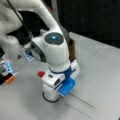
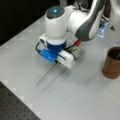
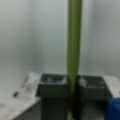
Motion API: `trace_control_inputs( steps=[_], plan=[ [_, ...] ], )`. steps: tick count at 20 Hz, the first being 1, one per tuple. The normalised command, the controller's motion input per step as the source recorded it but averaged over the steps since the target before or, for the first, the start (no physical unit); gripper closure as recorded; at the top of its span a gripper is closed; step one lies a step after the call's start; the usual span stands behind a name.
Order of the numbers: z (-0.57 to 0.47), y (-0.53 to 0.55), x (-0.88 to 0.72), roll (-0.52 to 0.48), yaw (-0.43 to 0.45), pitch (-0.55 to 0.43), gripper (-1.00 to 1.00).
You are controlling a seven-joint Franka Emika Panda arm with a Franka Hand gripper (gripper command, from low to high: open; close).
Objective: Flower insertion into a vase
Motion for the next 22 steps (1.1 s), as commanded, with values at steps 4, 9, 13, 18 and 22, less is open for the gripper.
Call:
trace_control_inputs(
  steps=[4,9,13,18,22],
  plan=[
    [0.22,0.18,-0.21,-0.090,-0.054,0.005,1.00],
    [0.33,0.20,-0.26,-0.079,-0.036,-0.003,1.00],
    [0.40,0.32,-0.37,-0.075,-0.045,0.032,1.00],
    [0.34,0.47,-0.52,-0.049,-0.050,0.036,1.00],
    [0.18,0.50,-0.61,-0.008,-0.094,0.004,1.00]
  ],
)
